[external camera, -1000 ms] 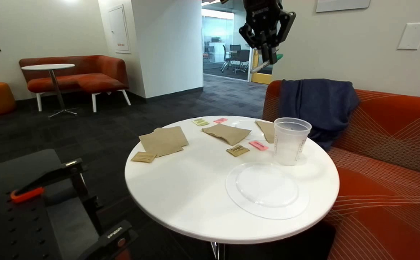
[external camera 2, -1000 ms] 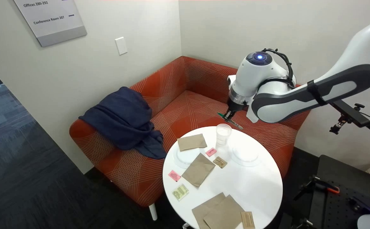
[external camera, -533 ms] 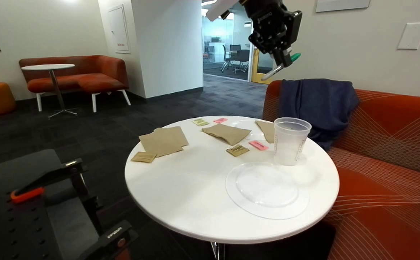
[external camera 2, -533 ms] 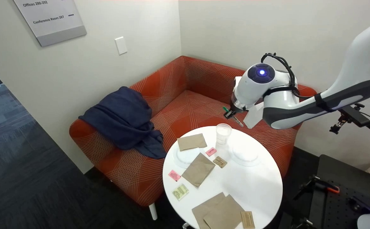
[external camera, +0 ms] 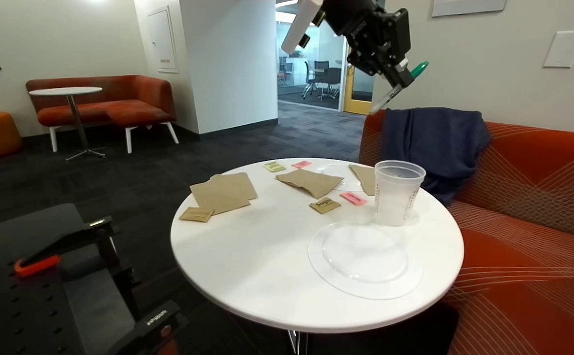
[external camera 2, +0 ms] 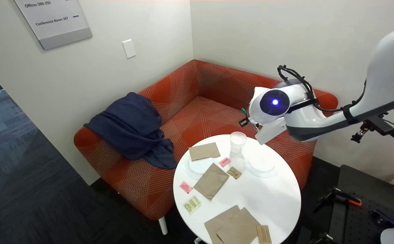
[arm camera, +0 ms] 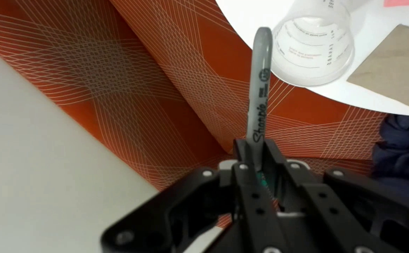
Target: Get the marker from the table and place it in the transparent cup
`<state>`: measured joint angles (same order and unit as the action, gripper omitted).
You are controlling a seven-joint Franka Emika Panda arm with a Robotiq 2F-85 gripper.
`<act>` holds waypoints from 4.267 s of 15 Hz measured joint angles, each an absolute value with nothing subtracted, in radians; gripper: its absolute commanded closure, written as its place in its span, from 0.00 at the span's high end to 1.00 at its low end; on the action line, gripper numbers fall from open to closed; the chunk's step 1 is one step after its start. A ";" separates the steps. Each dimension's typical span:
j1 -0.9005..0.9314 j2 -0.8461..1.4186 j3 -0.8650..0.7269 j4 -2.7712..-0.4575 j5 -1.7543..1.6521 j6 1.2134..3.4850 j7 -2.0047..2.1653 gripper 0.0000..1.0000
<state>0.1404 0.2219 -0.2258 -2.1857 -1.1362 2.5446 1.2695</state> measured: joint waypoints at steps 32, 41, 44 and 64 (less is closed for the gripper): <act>0.099 0.433 0.016 -2.041 -1.486 1.951 2.265 0.04; 0.100 0.481 0.019 -2.027 -1.522 1.898 2.388 0.14; 0.100 0.483 0.019 -2.027 -1.522 1.898 2.388 0.04; 0.127 0.670 0.044 -1.866 -1.574 1.816 2.490 0.04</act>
<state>0.1268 0.6697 0.0442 -1.8656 -1.5744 1.8158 2.4896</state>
